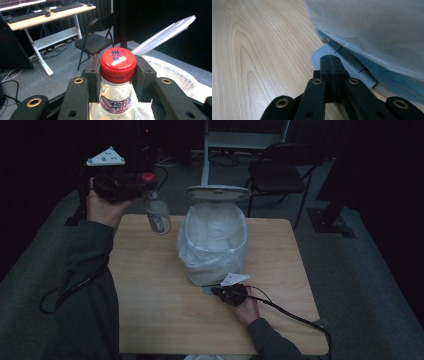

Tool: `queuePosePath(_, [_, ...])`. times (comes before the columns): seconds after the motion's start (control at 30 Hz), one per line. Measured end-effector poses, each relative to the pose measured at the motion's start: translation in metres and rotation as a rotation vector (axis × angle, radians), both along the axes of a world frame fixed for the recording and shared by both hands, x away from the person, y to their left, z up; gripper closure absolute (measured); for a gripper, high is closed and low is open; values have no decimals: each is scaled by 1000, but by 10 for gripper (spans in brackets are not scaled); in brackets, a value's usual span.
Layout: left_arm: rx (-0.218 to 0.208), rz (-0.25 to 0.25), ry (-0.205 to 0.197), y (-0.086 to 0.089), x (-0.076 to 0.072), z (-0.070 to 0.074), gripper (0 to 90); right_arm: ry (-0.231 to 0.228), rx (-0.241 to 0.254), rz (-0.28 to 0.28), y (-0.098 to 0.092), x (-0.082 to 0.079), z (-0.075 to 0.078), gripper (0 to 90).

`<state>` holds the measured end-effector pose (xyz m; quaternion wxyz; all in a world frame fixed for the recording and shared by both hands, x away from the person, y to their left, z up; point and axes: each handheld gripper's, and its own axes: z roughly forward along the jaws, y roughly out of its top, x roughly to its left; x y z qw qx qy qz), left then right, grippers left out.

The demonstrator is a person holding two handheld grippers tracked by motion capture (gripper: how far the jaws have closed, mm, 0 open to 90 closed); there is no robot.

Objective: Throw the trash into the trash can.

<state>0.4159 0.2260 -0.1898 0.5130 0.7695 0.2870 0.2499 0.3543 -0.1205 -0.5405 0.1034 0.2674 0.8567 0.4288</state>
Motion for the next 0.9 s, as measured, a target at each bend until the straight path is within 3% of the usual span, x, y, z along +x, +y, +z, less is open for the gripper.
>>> queuePosePath(0.2, [-22, -17, -6, 0, -3, 9, 632, 0, -1, 1, 0, 0, 0, 900])
queuePosePath(0.67, [-4, -40, -19, -9, -9, 24, 632, -1, -2, 0, 0, 0, 0, 900])
queuePosePath(0.9, [-14, -87, -16, -19, -11, 29, 632, -1, -2, 0, 0, 0, 0, 900])
